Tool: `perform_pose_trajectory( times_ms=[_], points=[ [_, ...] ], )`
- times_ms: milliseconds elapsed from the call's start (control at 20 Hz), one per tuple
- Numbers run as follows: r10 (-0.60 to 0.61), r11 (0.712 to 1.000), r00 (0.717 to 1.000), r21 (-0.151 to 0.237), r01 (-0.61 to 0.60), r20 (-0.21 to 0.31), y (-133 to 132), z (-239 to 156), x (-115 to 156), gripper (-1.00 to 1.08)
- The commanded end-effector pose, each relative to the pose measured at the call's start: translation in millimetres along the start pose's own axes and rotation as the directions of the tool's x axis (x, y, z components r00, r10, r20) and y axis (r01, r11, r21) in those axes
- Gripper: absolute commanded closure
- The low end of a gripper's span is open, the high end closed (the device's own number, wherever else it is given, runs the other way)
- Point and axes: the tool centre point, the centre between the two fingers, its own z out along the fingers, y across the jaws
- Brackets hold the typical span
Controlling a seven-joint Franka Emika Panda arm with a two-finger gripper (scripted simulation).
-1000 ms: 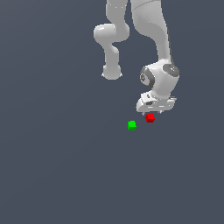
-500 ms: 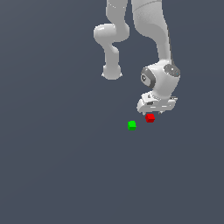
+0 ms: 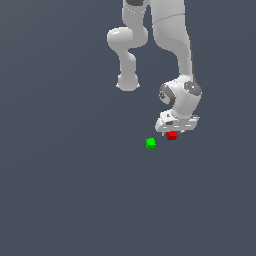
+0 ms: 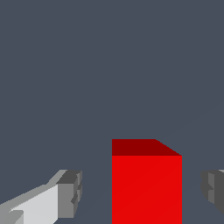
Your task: Stack the red cube on top of the green cube.
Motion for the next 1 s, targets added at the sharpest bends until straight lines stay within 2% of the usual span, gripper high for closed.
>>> perform_pose_trajectory(
  times_ms=[0, 250, 300, 950],
  points=[
    [0.000, 1.000, 1.000, 0.000, 0.000, 0.000, 0.1, 10.0, 0.1, -0.92],
    [0.001, 1.000, 1.000, 0.000, -0.001, -0.001, 0.4, 16.8, 1.0, -0.92],
    [0.001, 1.000, 1.000, 0.000, -0.001, -0.001, 0.4, 16.8, 1.0, 1.08],
    [0.000, 1.000, 1.000, 0.000, 0.000, -0.001, 0.0, 13.9, 0.7, 1.08]
  ],
)
